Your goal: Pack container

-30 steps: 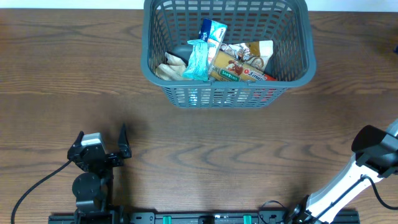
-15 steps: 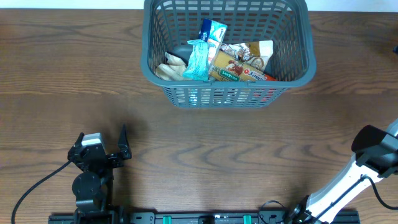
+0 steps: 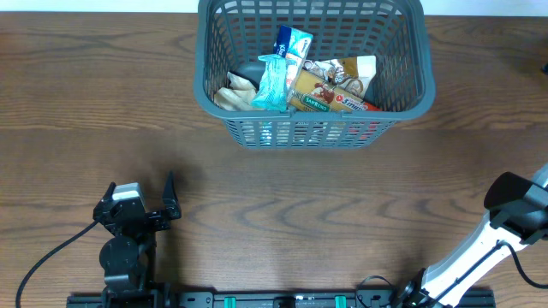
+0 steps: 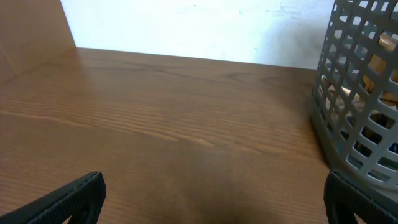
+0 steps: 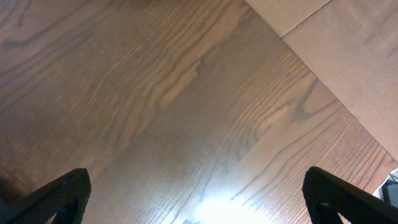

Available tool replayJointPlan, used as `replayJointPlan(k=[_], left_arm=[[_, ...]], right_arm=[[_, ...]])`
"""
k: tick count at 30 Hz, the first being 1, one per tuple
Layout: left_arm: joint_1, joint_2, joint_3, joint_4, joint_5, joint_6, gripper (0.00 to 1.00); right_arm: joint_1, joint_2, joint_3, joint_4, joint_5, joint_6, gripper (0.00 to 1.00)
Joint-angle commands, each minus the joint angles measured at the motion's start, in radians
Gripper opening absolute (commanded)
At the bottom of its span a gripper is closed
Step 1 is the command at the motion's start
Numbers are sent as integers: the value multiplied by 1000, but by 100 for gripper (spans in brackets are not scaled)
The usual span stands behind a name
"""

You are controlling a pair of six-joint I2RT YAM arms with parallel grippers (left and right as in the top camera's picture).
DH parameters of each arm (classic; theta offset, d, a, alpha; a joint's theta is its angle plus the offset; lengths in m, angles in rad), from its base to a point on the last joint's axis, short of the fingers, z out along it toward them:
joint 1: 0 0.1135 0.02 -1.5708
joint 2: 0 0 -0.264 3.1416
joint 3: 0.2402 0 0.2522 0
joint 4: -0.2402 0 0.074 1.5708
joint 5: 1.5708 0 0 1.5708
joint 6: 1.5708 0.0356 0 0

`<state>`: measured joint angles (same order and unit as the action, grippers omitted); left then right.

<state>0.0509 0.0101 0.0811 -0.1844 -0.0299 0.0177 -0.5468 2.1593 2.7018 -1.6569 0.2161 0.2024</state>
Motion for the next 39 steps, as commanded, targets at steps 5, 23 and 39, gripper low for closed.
replayJointPlan(k=[5, 23, 39], left_arm=[[5, -6, -14, -37, -5, -16, 99], [5, -6, -14, -37, -5, -16, 99], [5, -6, -14, -37, -5, -16, 99]], right_arm=[[1, -8, -2, 0, 4, 14, 99], [63, -209, -47, 203, 2, 118, 99], [336, -949, -1125, 998, -15, 127, 99]])
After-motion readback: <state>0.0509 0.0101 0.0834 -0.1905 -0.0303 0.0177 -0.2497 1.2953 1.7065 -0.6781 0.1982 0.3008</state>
